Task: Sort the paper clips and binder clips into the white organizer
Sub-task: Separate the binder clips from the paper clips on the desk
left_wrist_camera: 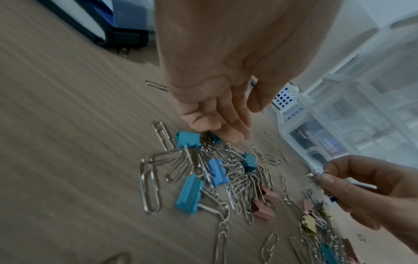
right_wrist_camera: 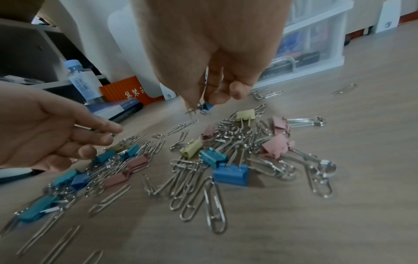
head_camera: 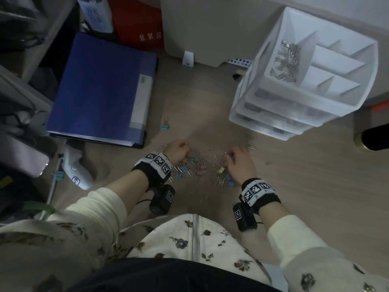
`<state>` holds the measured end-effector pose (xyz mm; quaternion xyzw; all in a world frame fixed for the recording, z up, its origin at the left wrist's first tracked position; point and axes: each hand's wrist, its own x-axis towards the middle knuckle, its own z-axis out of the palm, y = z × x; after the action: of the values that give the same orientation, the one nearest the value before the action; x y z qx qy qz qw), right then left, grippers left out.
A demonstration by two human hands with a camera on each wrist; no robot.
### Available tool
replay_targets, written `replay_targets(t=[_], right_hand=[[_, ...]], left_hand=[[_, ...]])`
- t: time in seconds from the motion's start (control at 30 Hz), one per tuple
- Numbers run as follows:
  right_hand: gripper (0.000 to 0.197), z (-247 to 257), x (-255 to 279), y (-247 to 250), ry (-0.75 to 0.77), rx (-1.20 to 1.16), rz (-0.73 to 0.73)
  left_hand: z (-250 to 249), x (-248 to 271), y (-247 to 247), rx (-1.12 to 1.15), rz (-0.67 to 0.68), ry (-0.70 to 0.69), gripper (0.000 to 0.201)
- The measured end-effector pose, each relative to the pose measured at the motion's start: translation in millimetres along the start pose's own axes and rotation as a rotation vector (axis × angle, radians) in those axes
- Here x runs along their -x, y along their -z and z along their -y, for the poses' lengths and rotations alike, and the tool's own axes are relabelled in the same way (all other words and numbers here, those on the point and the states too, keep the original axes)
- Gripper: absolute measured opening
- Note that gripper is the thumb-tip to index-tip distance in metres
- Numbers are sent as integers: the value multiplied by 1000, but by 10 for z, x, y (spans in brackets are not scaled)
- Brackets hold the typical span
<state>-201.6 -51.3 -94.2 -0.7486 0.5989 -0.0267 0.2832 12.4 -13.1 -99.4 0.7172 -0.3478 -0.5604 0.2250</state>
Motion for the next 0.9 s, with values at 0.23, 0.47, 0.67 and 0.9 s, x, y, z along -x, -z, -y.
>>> replay_targets(t=[0.23, 0.47, 0.67, 0.9], right_hand=[[18, 46, 78, -12, -10, 8, 9], [8, 188, 87, 50, -128, -453, -19], [13, 440, 114, 78, -51, -648, 66], [22, 449, -1, 90, -13, -567, 54]], left_hand=[[-14, 39, -12, 6, -7, -13, 18], [-114, 34, -124, 72, 39, -28, 22], [-299, 137, -316, 476, 270, 142, 23], [-265, 170, -237, 718, 254, 247, 29]])
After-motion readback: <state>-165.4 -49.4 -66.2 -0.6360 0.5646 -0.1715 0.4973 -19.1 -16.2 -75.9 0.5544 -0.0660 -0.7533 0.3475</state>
